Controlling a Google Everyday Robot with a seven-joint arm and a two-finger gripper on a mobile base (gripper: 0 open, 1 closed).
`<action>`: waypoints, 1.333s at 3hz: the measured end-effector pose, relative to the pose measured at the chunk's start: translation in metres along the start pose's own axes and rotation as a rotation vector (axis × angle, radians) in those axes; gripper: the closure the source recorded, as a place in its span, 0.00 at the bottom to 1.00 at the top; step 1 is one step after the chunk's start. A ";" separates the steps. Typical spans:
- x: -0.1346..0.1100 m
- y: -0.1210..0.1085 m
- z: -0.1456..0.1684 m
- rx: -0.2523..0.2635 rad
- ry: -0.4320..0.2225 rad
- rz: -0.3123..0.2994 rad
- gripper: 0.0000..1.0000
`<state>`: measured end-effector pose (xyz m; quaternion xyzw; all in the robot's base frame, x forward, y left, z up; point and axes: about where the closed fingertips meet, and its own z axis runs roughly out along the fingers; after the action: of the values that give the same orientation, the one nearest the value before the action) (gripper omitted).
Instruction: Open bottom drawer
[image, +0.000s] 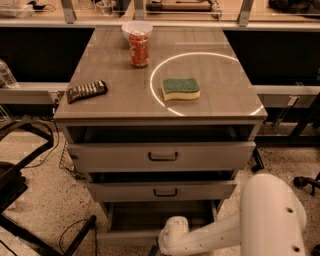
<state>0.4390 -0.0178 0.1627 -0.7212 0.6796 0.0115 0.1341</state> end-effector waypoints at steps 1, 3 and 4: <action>-0.006 0.015 -0.008 0.008 -0.043 0.005 1.00; 0.008 0.030 -0.039 0.034 -0.076 0.038 1.00; 0.036 0.047 -0.112 0.080 -0.131 0.089 1.00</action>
Offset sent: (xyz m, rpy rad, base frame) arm -0.1282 -0.0924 0.1309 0.2878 -0.0768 -0.1499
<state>0.3775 -0.0785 0.2549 -0.6821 0.7005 0.0374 0.2065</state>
